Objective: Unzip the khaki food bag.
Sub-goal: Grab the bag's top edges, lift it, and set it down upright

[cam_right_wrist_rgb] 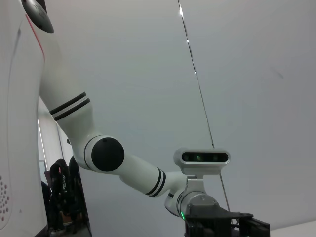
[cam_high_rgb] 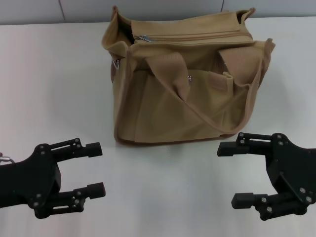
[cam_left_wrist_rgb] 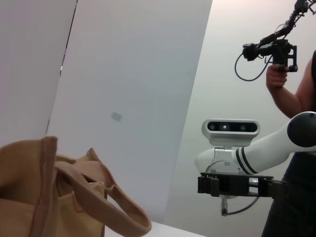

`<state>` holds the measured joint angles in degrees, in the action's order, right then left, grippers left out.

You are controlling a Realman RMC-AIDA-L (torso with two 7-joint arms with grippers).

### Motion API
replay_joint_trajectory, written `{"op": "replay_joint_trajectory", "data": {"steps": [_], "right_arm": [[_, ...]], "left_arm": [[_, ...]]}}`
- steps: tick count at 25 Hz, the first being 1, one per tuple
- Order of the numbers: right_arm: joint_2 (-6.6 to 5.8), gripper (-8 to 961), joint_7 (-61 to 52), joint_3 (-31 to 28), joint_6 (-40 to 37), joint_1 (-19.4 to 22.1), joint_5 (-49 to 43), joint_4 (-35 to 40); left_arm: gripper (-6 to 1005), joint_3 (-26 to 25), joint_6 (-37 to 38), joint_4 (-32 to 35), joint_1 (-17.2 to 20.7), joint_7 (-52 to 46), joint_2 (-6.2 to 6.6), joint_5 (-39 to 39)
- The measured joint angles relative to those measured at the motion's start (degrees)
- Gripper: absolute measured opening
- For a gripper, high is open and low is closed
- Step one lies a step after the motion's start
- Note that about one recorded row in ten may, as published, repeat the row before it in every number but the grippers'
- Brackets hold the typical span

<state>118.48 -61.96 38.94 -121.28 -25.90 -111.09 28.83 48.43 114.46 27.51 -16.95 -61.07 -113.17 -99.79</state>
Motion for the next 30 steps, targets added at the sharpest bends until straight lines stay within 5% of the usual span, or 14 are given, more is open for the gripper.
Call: {"op": "replay_joint_trajectory", "data": {"steps": [11, 19, 30], "right_arm": [[0.48, 797, 0.53, -0.15, 2.13, 0.03, 0.19, -0.63], [0.58, 797, 0.72, -2.41, 5.09, 0.11, 2.11, -2.25], [0.52, 798, 1.20, -2.80, 7.47, 0.21, 2.28, -4.82]], "left_arm": [[742, -0.62, -2.49, 0.91, -1.46, 0.81, -1.22, -0.45], [740, -9.05, -7.80, -1.39, -2.48, 6.17, -5.60, 1.09], [738, -10.47, -20.38, -24.51, -10.69, 18.77, -5.97, 18.48]]}}
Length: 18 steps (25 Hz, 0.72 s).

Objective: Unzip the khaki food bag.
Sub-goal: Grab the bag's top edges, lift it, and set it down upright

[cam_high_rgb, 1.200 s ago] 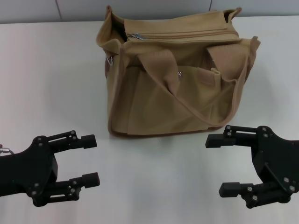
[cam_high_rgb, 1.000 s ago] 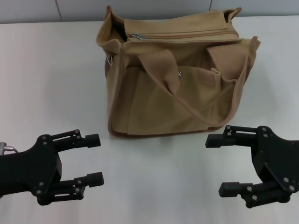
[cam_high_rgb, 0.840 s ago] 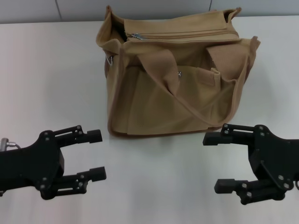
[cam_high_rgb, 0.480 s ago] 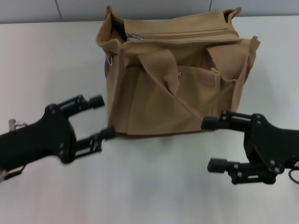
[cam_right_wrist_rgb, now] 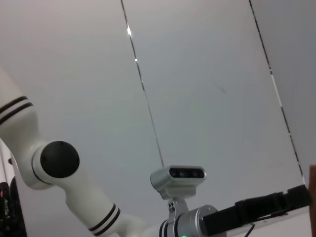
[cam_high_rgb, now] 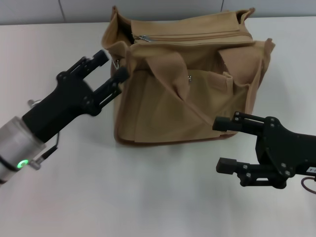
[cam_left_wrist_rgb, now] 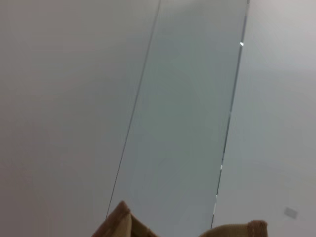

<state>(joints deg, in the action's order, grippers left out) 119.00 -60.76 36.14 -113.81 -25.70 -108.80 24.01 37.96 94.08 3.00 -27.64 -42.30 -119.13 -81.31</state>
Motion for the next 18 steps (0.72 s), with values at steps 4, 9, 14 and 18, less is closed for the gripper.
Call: {"op": "replay_joint_trajectory", "data": {"steps": [4, 9, 14, 18], "right_arm": [[0.00, 798, 0.01, 0.23, 0.64, -0.09, 0.00, -0.46], [0.03, 798, 0.04, 0.26, 1.23, -0.11, 0.00, -1.23], [0.07, 798, 0.11, 0.29, 1.42, -0.18, 0.00, -1.33], [0.09, 798, 0.12, 0.34, 1.42, -0.31, 0.00, -1.33]], "left_arm": [[621, 0.15, -1.93, -1.87, -1.88, 0.17, -0.02, 0.44], [451, 0.05, -2.57, -2.68, -2.43, 0.15, -0.04, 0.59], [281, 0.00, -2.61, -2.94, -2.35, 0.06, -0.04, 0.76], [152, -0.27, -2.34, -3.77, -2.29, 0.09, -0.13, 0.86]]}}
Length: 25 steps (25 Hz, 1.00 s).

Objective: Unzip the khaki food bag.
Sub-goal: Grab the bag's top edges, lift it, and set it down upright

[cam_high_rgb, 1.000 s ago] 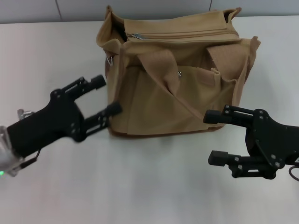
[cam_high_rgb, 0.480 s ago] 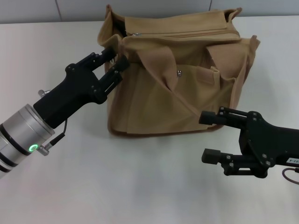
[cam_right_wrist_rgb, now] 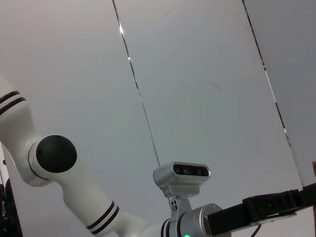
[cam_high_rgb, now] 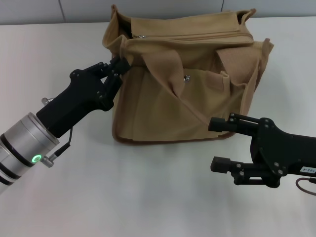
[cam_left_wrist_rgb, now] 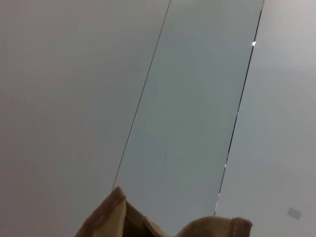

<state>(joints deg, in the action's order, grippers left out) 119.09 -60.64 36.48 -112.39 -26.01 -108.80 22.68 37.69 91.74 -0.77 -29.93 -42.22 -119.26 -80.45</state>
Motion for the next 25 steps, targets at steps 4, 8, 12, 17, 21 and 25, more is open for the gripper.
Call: {"op": "replay_joint_trajectory", "data": {"steps": [4, 8, 12, 17, 21, 25], "right_arm": [[0.00, 798, 0.00, -0.01, 0.00, 0.00, 0.00, -0.14], [0.00, 798, 0.00, -0.14, 0.00, 0.00, 0.00, -0.27], [0.00, 797, 0.00, -0.47, -0.02, 0.06, 0.00, -0.27], [0.00, 798, 0.00, -0.67, -0.02, 0.15, 0.00, -0.27], [0.00, 798, 0.00, -0.69, -0.02, 0.17, 0.05, -0.27], [0.00, 798, -0.01, -1.14, -0.02, 0.19, 1.01, -0.48]], "left_arm": [[116, -0.12, -0.18, -0.28, -0.05, 0.04, -0.01, 0.03], [89, -0.87, -0.24, -0.56, 0.17, 0.09, -0.01, 0.03], [89, -1.46, 0.27, -0.49, 0.65, 0.12, 0.00, 0.03], [90, -2.64, 0.52, 0.03, 1.24, 0.72, 0.11, 0.05], [90, -3.54, 0.98, 0.90, 1.57, 0.88, 0.30, 0.05], [87, -5.40, 2.10, 3.32, 2.01, 0.25, 0.52, 0.08]]}}
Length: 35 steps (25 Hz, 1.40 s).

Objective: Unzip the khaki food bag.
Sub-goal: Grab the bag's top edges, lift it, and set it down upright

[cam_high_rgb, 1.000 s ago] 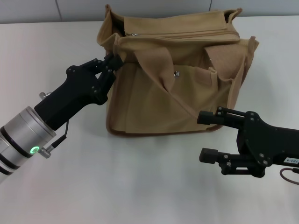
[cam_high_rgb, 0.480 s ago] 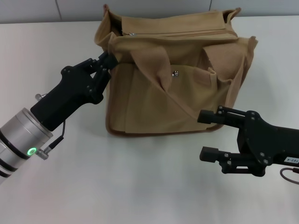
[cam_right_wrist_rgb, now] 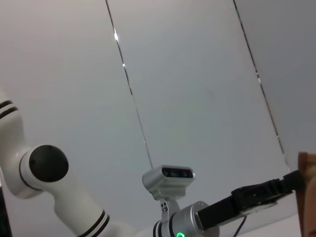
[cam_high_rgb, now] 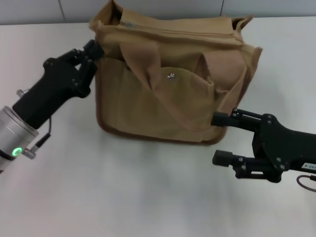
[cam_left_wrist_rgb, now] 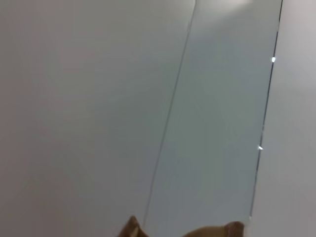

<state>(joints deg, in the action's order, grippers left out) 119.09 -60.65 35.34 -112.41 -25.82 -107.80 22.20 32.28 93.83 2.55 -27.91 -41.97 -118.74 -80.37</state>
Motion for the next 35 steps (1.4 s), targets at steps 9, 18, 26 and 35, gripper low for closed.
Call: {"op": "replay_joint_trajectory", "data": {"steps": [9, 18, 26, 35], "right_arm": [[0.00, 797, -0.23, -1.21, 0.04, 0.33, 4.14, -0.74], [0.00, 797, -0.19, -3.29, 0.73, 1.63, 4.35, -0.85], [0.00, 798, -0.14, -3.89, 2.49, 1.96, 4.36, -1.32], [0.00, 798, -0.11, -3.87, 2.97, 1.90, 4.36, -1.52]], "left_arm": [[27, -4.29, 1.50, 3.84, -0.68, -0.83, 0.16, 0.12], [39, 2.64, 4.43, 10.29, 0.73, -8.77, 0.23, -1.85], [175, 6.99, 2.39, 13.10, 2.90, -8.92, -0.35, -1.38], [415, 6.79, -2.73, 8.54, -0.42, -3.43, -0.43, 1.60]]}}
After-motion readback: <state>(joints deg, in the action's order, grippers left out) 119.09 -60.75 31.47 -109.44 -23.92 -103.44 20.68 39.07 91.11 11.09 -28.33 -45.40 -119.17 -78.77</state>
